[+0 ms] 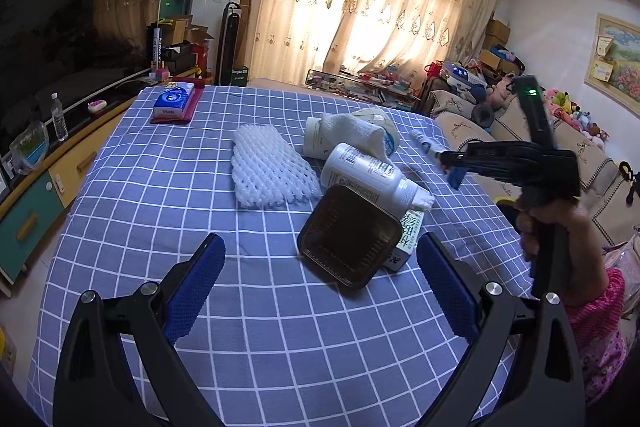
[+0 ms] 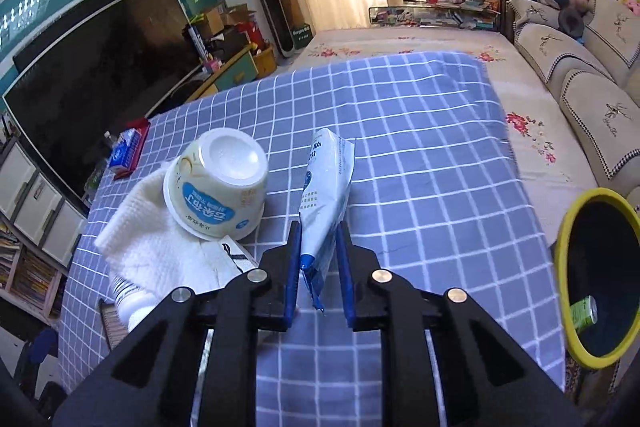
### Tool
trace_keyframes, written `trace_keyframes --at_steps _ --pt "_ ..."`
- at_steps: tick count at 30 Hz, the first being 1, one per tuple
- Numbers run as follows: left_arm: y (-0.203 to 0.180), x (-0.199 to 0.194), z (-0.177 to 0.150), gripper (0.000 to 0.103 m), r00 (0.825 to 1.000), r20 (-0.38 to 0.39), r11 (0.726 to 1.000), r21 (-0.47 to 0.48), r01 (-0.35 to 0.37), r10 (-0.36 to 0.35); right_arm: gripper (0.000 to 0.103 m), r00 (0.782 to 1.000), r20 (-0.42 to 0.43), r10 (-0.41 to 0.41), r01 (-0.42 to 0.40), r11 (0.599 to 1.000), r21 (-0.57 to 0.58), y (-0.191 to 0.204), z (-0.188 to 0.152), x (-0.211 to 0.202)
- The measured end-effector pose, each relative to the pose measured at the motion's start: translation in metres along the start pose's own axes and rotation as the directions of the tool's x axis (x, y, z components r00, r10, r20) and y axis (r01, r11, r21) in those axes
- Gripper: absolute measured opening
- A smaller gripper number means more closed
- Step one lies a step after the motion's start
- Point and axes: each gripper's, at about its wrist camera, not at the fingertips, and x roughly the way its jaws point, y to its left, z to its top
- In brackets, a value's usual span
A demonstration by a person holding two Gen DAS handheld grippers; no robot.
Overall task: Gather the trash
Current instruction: 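Carry the toothpaste tube over the bin and open the right gripper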
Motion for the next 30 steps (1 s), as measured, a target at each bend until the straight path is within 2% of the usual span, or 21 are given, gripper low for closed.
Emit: trace_keyframes --at_steps 8,13,22,30 --pt "-0.01 0.008 -0.002 0.095 1.0 -0.019 1.0 0.016 0.014 -0.014 0.017 0.997 0.069 -0.043 0.038 0.996 0.077 -0.046 -0.014 -0.05" --pt "-0.019 0.011 -0.002 0.095 0.999 -0.023 0.999 0.033 0.029 -0.028 0.017 0.985 0.089 -0.149 0.132 0.977 0.168 -0.098 -0.026 -0.074" --pt "-0.03 0.025 -0.005 0.095 0.997 -0.061 0.998 0.042 0.055 -0.052 0.017 0.95 0.018 -0.311 0.287 0.899 0.332 -0.191 -0.057 -0.07" --pt "-0.042 0.036 -0.005 0.095 0.994 -0.088 0.996 0.058 0.066 -0.061 0.018 0.932 -0.039 -0.361 0.348 0.857 0.38 -0.233 -0.071 -0.055"
